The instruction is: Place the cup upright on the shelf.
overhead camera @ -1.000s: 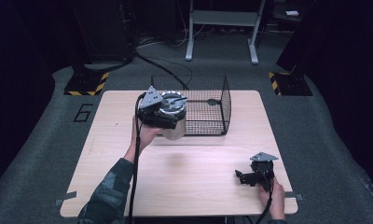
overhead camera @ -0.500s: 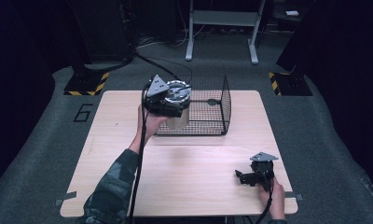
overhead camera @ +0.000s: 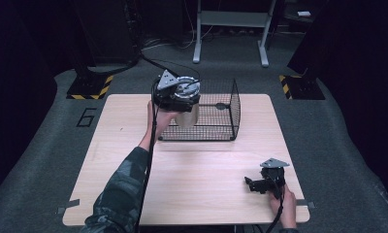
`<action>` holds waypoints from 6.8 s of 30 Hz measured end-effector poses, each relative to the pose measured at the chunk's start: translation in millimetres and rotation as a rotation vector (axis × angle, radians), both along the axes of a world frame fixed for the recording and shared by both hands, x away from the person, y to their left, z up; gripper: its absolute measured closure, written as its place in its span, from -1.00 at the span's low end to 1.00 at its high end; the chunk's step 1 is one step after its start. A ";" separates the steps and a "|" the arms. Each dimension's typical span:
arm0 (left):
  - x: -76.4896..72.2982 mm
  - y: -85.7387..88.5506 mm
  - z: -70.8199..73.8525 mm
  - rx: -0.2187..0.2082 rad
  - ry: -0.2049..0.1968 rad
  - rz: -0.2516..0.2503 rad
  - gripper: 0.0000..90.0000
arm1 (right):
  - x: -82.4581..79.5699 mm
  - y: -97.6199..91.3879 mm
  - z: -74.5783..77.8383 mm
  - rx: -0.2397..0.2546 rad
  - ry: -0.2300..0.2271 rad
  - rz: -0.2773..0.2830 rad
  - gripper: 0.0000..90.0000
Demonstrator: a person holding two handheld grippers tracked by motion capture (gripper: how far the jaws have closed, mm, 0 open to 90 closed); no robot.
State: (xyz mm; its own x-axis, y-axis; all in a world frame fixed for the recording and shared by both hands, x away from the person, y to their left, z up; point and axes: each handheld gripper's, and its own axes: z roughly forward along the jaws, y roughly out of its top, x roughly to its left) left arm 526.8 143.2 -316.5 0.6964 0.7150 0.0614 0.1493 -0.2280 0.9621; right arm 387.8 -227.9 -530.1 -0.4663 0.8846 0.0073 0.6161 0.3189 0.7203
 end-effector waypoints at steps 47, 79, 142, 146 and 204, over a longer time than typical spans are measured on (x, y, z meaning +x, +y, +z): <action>77.9 -33.7 -74.8 0.024 0.173 0.164 -0.92 | 0.2 -0.1 -0.1 -0.001 -0.003 0.001 -1.00; 84.4 -37.8 -92.9 0.072 0.266 0.182 -0.92 | 0.0 0.0 -0.1 0.001 -0.001 0.000 -1.00; 7.2 -0.4 -49.8 0.084 0.231 0.096 -1.00 | 0.0 -1.1 0.0 -0.010 -0.001 0.014 -1.00; -6.7 9.3 -38.0 0.083 0.215 0.081 -1.00 | 0.0 -1.1 0.0 -0.009 -0.001 0.013 -1.00; -153.0 213.9 -201.7 0.127 0.428 0.373 -1.00 | 0.0 -1.0 0.0 -0.010 0.000 0.013 -1.00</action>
State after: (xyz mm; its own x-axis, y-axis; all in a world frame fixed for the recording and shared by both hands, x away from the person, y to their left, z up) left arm 373.8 357.1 -518.1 0.3805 0.9223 -0.0684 0.6115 -0.1953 0.7668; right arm 387.8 -228.9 -530.1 -0.4778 0.8785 -0.0013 0.6117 0.3338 0.7172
